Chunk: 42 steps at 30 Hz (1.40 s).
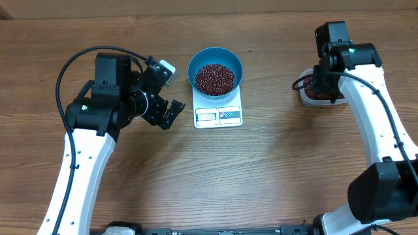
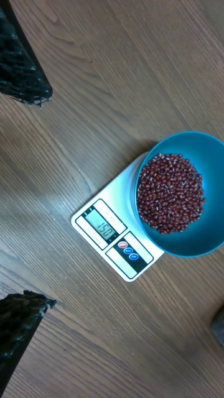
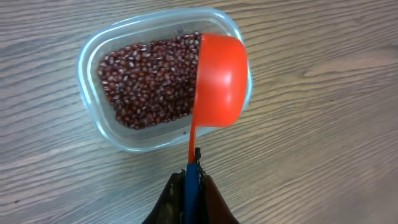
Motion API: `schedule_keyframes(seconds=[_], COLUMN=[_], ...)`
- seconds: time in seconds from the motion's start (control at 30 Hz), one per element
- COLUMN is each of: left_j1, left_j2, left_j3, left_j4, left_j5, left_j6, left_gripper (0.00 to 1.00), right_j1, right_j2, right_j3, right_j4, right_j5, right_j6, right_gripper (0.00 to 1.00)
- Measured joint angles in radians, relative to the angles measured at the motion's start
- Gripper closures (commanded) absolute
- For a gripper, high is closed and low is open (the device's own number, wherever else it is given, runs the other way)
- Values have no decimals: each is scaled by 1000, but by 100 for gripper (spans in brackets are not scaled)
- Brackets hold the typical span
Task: Scoop item into bowl and weigh 150g on scale
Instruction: 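Carry the scoop right back over the bean tub, then lower the red scoop into the tub and open the right gripper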
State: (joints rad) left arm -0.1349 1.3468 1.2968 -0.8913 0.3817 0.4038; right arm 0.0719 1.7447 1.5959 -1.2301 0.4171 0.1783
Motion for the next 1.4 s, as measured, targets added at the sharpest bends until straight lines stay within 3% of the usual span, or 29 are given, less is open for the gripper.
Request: schedule_keyframes(seconds=[0.3,0.47,0.53,0.63,0.7,0.83,1.1,1.4], left_j1=[0,0,0,0,0,0,0,0], left_j2=[0,0,0,0,0,0,0,0], left_j3=[0,0,0,0,0,0,0,0], left_j4=[0,0,0,0,0,0,0,0], left_j5=[0,0,0,0,0,0,0,0], left_j6=[0,0,0,0,0,0,0,0], left_gripper=[1,1,1,0,0,0,0,0], right_j1=[-123,-222,-246,-270,-279,-291,-299,-299], right_j2=[0,-3,-3,-3,-3,-3,-3,-3], right_j3=[0,-49,-89,-141,-163,-174,-175,-175], right_j4=[81,172,201,226,232,222,158,119], right_j5=[-332,-541,-606,-678,-710,-746,-741,-571], right_j6=[26,39,53,55,63,64,60,112], right_gripper=[96,88,68,53,30,0,0,0])
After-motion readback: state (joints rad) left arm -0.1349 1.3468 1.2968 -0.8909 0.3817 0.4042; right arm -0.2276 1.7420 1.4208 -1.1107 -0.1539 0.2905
